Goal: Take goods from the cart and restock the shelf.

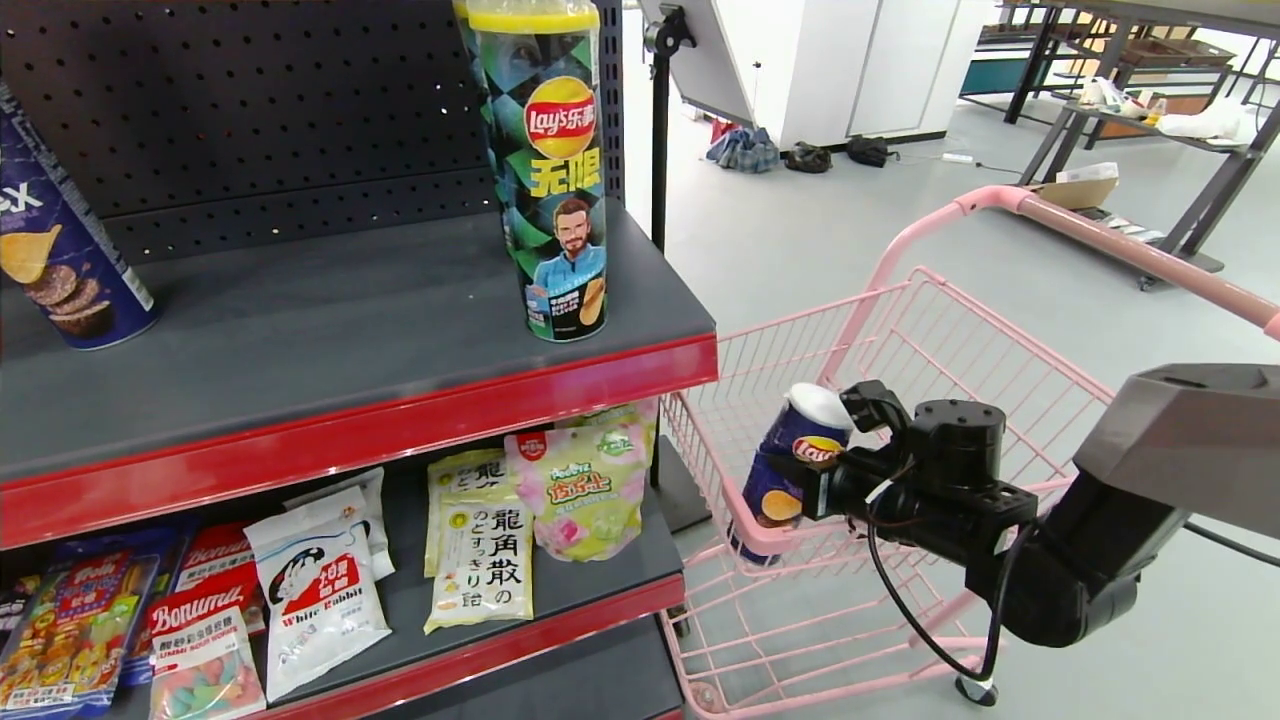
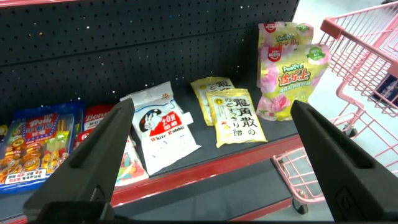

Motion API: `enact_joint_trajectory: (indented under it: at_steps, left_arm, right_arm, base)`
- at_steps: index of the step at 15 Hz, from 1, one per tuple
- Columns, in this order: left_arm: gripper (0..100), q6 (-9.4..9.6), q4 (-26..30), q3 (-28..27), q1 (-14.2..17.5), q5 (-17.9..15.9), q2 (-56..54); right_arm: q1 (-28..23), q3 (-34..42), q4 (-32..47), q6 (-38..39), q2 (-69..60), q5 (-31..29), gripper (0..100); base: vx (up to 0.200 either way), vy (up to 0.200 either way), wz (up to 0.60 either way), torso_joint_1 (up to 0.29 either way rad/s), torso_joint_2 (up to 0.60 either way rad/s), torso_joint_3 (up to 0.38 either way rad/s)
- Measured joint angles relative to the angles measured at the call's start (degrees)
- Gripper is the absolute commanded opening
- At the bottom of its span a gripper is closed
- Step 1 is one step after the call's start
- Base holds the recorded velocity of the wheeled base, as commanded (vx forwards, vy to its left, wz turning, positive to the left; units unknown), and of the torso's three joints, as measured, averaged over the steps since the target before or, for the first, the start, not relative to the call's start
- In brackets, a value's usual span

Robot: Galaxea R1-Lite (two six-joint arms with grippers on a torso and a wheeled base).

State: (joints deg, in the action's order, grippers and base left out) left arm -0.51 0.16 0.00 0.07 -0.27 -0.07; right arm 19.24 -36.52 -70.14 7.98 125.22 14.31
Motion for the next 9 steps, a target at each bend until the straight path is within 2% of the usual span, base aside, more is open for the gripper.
enact_joint_trajectory:
  at_steps: [3,9]
  left_arm:
    - [100,0.0,0.0,0.0,0.0,0.0,0.0]
    - [100,0.0,0.0,0.0,0.0,0.0,0.0]
  right_arm:
    - [0.0,-1.0,2.5,-0.7,-1.2,0.0,0]
    - [-0.8,-11.1,25.0,-5.3,-16.1,-0.3,0]
  base:
    - [0.0,0.0,0.0,0.0,0.0,0.0]
    - [0.0,0.0,0.0,0.0,0.0,0.0]
